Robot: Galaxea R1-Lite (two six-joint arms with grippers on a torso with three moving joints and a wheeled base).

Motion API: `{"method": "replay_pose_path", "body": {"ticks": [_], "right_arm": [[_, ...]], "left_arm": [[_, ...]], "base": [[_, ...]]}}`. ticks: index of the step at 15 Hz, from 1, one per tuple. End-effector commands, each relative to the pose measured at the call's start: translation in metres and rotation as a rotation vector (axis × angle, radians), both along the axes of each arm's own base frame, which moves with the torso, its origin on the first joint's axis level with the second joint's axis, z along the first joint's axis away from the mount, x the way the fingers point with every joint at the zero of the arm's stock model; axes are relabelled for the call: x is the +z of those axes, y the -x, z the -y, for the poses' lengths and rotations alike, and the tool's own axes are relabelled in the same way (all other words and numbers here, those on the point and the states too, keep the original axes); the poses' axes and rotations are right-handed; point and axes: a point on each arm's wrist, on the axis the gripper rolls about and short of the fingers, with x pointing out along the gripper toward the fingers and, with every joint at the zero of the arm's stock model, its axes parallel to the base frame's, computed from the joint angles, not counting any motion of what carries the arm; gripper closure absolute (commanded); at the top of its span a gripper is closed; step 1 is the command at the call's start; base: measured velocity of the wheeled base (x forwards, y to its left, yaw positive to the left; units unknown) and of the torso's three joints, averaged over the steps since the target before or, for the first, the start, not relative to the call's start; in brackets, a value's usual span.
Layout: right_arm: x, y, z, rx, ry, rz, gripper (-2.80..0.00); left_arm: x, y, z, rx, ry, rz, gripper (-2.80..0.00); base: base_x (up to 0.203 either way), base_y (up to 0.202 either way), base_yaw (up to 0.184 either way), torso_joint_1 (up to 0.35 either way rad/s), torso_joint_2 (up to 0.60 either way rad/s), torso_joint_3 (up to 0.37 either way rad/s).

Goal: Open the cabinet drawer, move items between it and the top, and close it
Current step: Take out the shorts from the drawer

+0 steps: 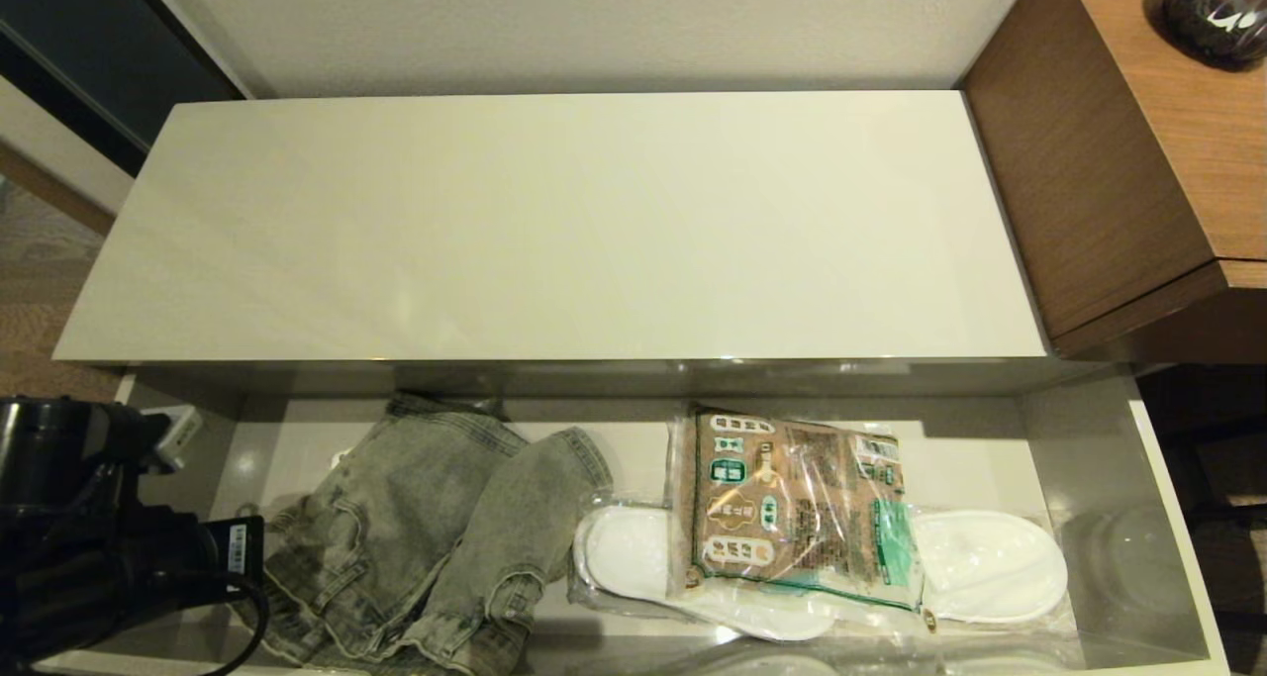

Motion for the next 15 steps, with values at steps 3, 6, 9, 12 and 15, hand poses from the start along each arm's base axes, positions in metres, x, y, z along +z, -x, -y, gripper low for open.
{"method": "replay_pose_path", "body": {"ticks": [3,6,9,12,15], "right_arm": [[-0.001,0.000,0.000,0.000,0.000,-0.001,0.00],[-0.001,0.000,0.000,0.000,0.000,-0.001,0.00],[-0.001,0.000,0.000,0.000,0.000,-0.001,0.00],[-0.001,0.000,0.000,0.000,0.000,-0.001,0.00],[-0.001,0.000,0.000,0.000,0.000,-0.001,0.00]], "left_arm": [[-0.013,-0.010,0.000,0.006,0.015,-0.004,-2.80],[-0.031,-0.020,0.001,0.001,0.014,0.009,-2.80],[-0.044,-0.037,0.002,-0.015,0.001,0.060,-2.80],[-0.061,-0.042,0.002,-0.007,0.013,0.008,-2.80],[-0.068,-0.044,0.002,-0.004,0.022,0.008,-2.80]], "base": [[0.000,0.000,0.000,0.000,0.00,0.000],[0.000,0.000,0.000,0.000,0.00,0.000],[0.000,0.000,0.000,0.000,0.00,0.000],[0.000,0.000,0.000,0.000,0.00,0.000],[0.000,0.000,0.000,0.000,0.00,0.000]]}}
